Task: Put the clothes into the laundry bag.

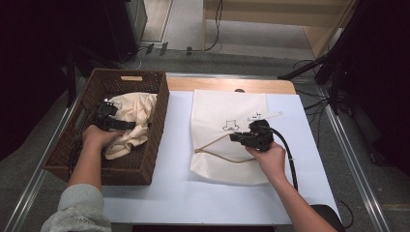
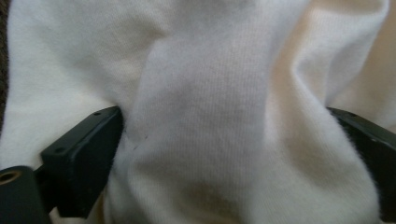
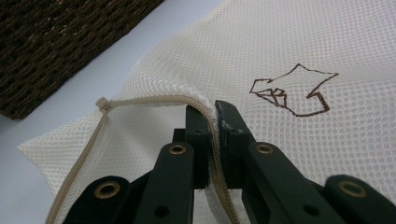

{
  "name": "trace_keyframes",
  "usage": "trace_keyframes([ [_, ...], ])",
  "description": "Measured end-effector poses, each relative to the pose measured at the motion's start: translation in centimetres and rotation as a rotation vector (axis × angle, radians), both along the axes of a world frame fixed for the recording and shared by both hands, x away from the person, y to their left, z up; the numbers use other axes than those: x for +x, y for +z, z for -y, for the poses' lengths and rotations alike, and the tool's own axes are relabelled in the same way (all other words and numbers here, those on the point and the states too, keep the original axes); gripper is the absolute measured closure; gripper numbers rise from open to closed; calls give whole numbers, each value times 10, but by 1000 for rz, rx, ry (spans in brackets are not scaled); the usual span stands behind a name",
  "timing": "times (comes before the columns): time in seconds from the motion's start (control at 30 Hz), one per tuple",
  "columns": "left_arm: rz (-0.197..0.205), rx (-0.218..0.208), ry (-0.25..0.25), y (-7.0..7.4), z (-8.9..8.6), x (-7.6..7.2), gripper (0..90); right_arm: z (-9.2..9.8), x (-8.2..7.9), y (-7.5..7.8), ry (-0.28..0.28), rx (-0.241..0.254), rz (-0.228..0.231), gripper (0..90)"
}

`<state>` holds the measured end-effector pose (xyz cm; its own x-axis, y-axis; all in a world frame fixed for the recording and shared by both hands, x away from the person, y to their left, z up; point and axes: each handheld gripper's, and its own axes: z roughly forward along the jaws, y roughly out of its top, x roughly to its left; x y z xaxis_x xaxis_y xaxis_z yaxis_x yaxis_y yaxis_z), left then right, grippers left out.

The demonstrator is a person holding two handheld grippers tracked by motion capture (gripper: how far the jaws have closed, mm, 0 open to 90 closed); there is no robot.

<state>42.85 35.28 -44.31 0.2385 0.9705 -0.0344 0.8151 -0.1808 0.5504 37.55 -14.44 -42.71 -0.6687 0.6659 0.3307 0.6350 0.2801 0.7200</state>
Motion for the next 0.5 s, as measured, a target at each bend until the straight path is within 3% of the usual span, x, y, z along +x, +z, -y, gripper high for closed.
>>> trace_keyframes([
  [0.13, -14, 36, 14, 6, 4, -1, 268, -1, 0, 0, -1, -1, 6, 847],
  [0.17, -15, 43, 11, 7, 5, -2, 308, -1, 0, 0, -2, -2, 4, 847],
  [0.2, -19, 25, -10, 9, 6, -2, 411, -1, 0, 0, -3, -2, 3, 847],
  [0.23, -18, 51, -18, 10, 9, -3, 448, -1, 0, 0, -4, -3, 2, 847],
  [0.3, -39, 0, -49, 12, 11, -3, 556, 0, 0, 0, -3, -2, 3, 847],
  [0.37, -50, -29, -58, 13, 11, -4, 603, 0, 0, 0, -5, -3, -1, 847],
  [0.4, -79, -83, -62, 13, 10, -3, 630, 0, 0, -1, -3, -5, -1, 847],
  [0.5, -105, -80, -71, 16, 13, -3, 657, 0, -1, 0, -2, -8, 3, 847],
])
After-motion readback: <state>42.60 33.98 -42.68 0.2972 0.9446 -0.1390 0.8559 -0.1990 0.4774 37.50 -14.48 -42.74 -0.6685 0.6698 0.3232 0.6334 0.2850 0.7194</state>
